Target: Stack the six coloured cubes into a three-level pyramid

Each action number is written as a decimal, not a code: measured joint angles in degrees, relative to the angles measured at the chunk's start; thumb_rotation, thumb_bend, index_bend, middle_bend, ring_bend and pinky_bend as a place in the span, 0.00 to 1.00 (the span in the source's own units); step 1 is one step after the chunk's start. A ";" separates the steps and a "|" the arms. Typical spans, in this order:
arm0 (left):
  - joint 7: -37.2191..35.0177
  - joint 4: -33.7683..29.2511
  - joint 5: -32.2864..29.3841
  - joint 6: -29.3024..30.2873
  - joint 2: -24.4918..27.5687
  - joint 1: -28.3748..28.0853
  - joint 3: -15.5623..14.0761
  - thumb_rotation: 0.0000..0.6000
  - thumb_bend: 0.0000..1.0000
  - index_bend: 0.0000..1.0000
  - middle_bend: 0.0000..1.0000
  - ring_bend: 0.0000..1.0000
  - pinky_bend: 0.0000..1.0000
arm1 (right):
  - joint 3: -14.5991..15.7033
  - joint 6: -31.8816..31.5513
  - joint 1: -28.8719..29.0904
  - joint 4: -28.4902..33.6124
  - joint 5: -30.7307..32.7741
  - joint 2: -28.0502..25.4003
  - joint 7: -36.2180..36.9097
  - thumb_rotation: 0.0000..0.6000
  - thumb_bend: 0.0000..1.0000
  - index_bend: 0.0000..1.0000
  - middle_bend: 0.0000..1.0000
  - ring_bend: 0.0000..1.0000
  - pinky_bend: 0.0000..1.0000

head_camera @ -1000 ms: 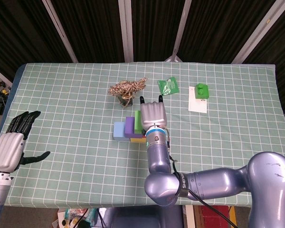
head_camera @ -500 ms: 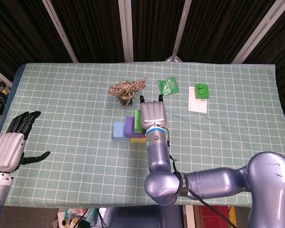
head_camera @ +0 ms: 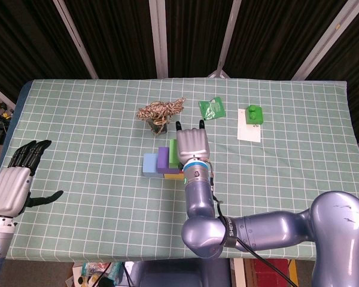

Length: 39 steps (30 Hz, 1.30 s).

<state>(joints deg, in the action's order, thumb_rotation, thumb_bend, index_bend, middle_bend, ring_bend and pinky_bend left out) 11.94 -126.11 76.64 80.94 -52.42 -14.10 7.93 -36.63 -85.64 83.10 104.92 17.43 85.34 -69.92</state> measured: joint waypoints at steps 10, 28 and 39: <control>0.11 -0.01 -0.04 -0.07 -0.02 -0.01 -0.03 1.00 0.15 0.00 0.06 0.00 0.00 | 0.06 0.05 -0.14 -0.23 -0.51 0.21 -0.01 1.00 0.18 0.08 0.57 0.33 0.00; 0.45 -0.17 -0.25 -0.16 0.06 -0.05 -0.06 1.00 0.15 0.00 0.06 0.00 0.00 | 0.12 0.51 -0.60 0.02 -0.52 0.14 -0.45 1.00 0.18 0.01 0.56 0.30 0.00; 0.62 -0.19 -0.33 -0.16 0.04 -0.06 -0.06 1.00 0.15 0.00 0.06 0.00 0.00 | -0.05 0.56 -0.55 0.10 -0.41 0.26 -0.51 1.00 0.18 0.00 0.47 0.26 0.00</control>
<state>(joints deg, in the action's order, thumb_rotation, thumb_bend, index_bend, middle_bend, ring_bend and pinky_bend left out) 12.56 -126.30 76.31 80.79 -52.38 -14.15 7.86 -36.67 -85.08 82.54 105.01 17.02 85.60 -70.43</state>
